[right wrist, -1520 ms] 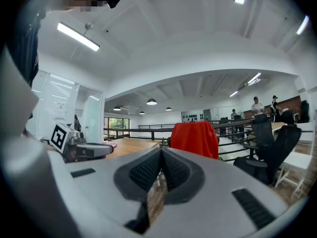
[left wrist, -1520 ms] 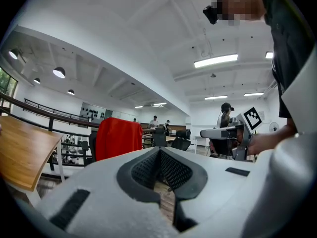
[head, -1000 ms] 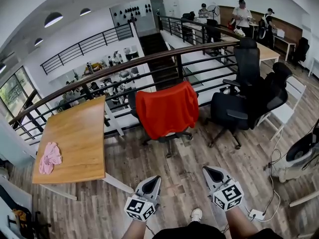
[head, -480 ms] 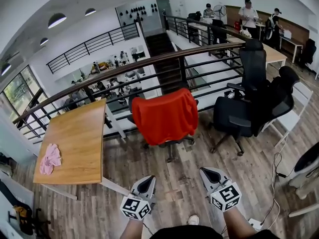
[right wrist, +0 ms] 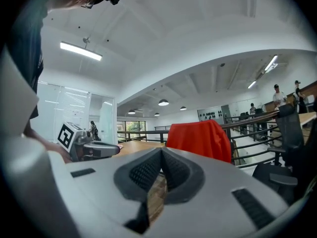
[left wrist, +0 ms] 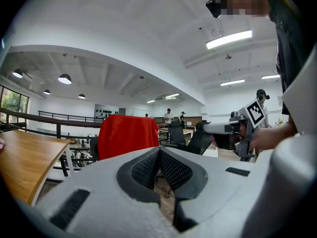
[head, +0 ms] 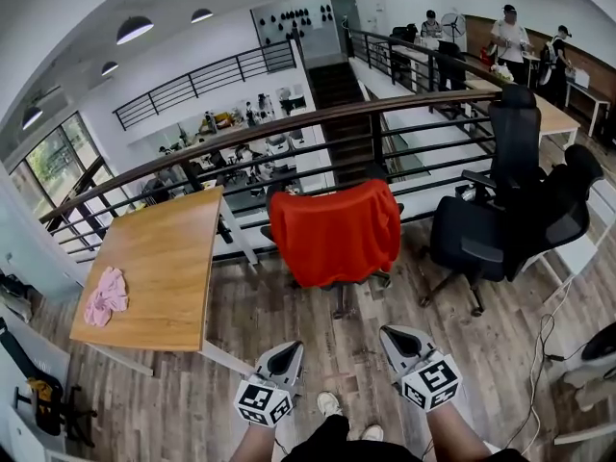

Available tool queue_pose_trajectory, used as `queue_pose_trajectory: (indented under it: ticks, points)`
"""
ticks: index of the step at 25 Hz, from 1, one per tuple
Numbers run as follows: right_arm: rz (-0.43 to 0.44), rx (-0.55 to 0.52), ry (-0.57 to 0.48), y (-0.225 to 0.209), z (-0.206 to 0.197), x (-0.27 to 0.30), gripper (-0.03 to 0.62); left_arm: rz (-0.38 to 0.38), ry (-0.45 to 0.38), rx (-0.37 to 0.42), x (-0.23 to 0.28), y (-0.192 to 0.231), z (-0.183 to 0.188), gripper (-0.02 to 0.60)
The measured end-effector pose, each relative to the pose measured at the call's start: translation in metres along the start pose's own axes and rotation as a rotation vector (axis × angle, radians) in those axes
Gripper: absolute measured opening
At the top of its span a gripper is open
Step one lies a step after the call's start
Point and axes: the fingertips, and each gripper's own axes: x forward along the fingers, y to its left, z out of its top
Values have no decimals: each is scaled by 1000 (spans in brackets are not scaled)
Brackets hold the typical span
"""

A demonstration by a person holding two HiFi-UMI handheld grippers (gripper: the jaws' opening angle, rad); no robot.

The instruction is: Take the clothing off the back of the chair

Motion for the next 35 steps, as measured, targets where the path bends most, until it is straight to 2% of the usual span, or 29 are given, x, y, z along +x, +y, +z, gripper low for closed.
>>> queue_pose_trajectory:
  ticks: [8,19,27,32,35]
  points:
    - [16,-26,36,-29,-1,61,5,-2,-30,-45,46,52,-4,15]
    - [-6,-21,53,-88,16,156,5,-8,-19,2,124,136,14,15]
    - [-64,-37,92,-115,16,203,5,-19,-29,-23,160,194,20,15]
    - [-153,-39,74,-137,23,217,5,-47,-37,-24,177,218,23,15]
    - [-206,-25,47,-159,31,215,5,-53,-27,1,188,224,24,15]
